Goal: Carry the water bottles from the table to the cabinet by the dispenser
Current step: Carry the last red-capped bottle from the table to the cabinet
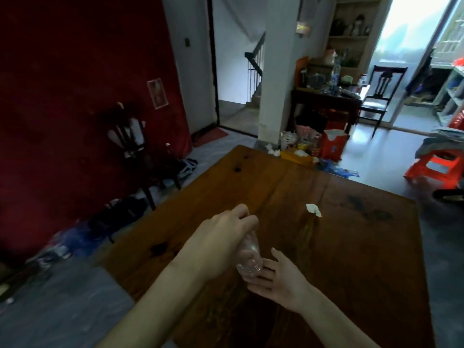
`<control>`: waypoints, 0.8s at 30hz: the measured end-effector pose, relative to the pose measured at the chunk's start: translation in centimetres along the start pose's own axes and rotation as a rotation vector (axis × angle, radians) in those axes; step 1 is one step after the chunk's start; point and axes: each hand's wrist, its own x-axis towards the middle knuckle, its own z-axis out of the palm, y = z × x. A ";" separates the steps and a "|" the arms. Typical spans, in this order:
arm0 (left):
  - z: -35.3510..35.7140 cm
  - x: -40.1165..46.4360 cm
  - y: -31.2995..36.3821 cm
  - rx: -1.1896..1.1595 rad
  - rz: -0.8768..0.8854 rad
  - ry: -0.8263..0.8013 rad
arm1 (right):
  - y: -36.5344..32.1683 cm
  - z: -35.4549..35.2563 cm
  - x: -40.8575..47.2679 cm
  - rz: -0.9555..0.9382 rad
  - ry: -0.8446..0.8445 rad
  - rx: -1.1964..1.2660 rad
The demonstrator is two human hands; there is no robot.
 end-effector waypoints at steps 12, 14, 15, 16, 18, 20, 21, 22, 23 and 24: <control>-0.3 -17.2 -9.6 0.076 -0.089 0.391 | 9.4 17.3 -2.1 0.109 -0.261 -0.073; -0.1 -19.8 -10.4 0.149 -0.117 0.436 | 10.9 19.5 -2.4 0.135 -0.313 -0.119; 0.0 -21.0 -10.9 0.175 -0.129 0.451 | 11.7 20.5 -2.4 0.150 -0.337 -0.139; 0.2 -22.1 -11.4 0.182 -0.135 0.468 | 12.4 21.5 -2.5 0.164 -0.361 -0.159; 0.4 -24.3 -12.2 0.117 -0.151 0.528 | 13.7 23.5 -2.4 0.192 -0.399 -0.201; 0.2 -26.2 -12.4 -0.001 -0.221 0.632 | 15.1 25.5 -2.1 0.237 -0.443 -0.250; 0.0 -26.9 -12.5 -0.051 -0.264 0.688 | 15.8 26.4 -1.9 0.257 -0.469 -0.279; -0.1 -27.5 -12.6 -0.091 -0.298 0.747 | 16.4 27.2 -1.7 0.265 -0.486 -0.305; 0.0 -28.1 -12.7 -0.132 -0.327 0.800 | 16.9 27.9 -1.4 0.267 -0.510 -0.321; 0.1 -28.6 -12.9 -0.174 -0.353 0.836 | 17.3 28.7 -1.3 0.271 -0.539 -0.339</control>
